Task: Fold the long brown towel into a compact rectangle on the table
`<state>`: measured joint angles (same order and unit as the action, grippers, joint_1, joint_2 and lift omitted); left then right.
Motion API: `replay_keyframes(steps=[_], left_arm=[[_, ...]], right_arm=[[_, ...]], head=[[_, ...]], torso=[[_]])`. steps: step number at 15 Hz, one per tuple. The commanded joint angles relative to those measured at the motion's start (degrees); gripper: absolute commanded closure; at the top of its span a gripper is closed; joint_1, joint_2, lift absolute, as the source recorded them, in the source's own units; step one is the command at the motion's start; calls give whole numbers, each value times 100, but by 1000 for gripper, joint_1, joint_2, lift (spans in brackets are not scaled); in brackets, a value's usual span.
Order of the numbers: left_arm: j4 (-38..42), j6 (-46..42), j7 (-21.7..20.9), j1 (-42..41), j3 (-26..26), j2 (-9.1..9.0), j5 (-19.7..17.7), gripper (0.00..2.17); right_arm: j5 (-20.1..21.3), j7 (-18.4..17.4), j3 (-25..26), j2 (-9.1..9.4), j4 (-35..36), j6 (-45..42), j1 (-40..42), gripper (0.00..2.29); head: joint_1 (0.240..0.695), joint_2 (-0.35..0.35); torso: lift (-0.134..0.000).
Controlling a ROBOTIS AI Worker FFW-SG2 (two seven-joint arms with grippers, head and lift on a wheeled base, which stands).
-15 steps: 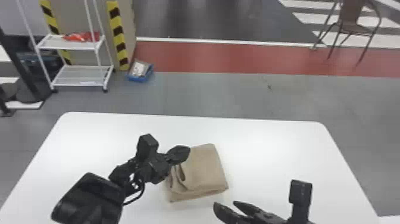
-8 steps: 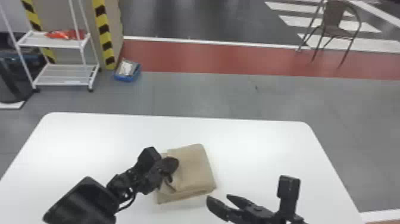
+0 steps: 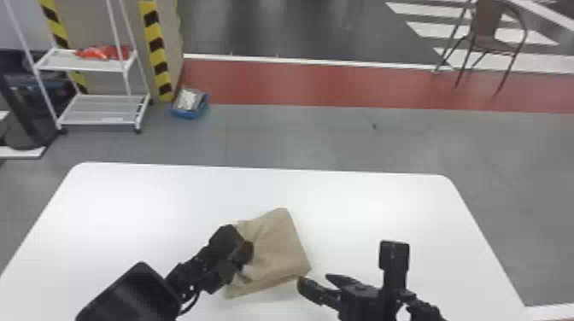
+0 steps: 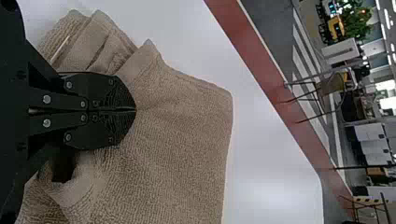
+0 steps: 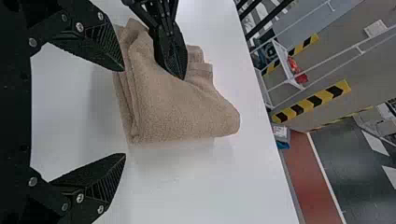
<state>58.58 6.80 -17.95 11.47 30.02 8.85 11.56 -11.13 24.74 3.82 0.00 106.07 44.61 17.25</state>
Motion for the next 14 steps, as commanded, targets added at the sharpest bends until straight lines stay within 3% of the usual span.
replay_keyframes(steps=[1,4,8,14], left_arm=[[461,476,2,-233,-181,73,-5,1791],[777,564,-7,-365,-418,90,-84,1791],[1270,652,-279,-611,-840,108,-321,1791],[1718,863,-297,-778,-1112,213,-471,1791]], right_arm=[[23,-57,-74,5,-228,0,-196,275],[23,-66,-189,5,-553,0,-468,282],[155,-66,-452,5,-869,17,-741,944],[164,-48,-514,5,-808,123,-715,964]], head=[[695,-107],[695,-82],[695,-42],[695,-4]], torso=[[0],[0],[0],[0]])
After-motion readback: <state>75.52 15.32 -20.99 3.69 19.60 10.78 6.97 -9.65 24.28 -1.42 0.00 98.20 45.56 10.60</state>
